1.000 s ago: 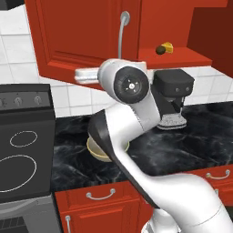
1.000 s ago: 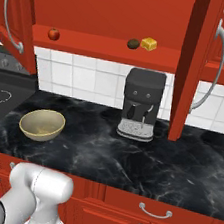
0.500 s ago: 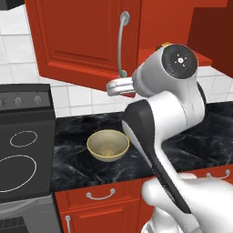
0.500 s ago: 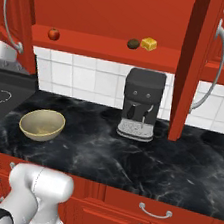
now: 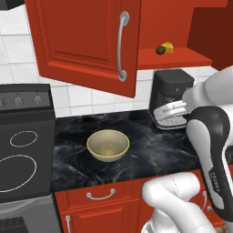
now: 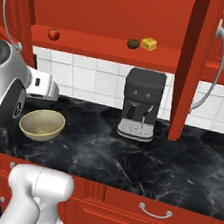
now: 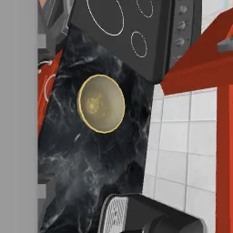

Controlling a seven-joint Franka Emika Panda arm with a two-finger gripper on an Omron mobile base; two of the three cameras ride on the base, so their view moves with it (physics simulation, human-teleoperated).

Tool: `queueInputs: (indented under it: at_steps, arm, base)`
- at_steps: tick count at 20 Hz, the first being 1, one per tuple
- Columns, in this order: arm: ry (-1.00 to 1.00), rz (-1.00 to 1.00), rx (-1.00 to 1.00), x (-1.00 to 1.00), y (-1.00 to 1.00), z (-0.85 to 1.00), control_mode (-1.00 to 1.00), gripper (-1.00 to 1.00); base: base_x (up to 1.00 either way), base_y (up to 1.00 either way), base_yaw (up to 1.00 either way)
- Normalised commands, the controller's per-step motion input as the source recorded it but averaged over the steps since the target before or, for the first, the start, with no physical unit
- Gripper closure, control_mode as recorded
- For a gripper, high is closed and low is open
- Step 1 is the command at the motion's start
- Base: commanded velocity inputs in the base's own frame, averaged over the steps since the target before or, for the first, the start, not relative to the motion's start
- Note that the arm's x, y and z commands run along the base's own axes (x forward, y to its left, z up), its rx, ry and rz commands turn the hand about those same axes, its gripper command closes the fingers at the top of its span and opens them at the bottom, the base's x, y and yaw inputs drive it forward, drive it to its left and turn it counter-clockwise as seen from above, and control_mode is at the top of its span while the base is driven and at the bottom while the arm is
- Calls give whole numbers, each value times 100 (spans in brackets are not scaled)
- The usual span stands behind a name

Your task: Open the cabinet. Pick the apple and kiwi from the cabinet and place them into the bowl. Then close the cabinet.

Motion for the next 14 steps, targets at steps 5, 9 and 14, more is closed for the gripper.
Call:
queueInputs:
  at_steps: [5, 9, 14]
  arm:
    - [-4, 17, 29, -48, -100, 23, -100, -100]
    - [-9, 5, 31, 13, -39, 53, -100, -100]
    - [-2, 0, 14, 50, 13, 72, -100, -100]
  base:
    - [0, 0, 0]
    - [0, 0, 0]
    - [0, 0, 0]
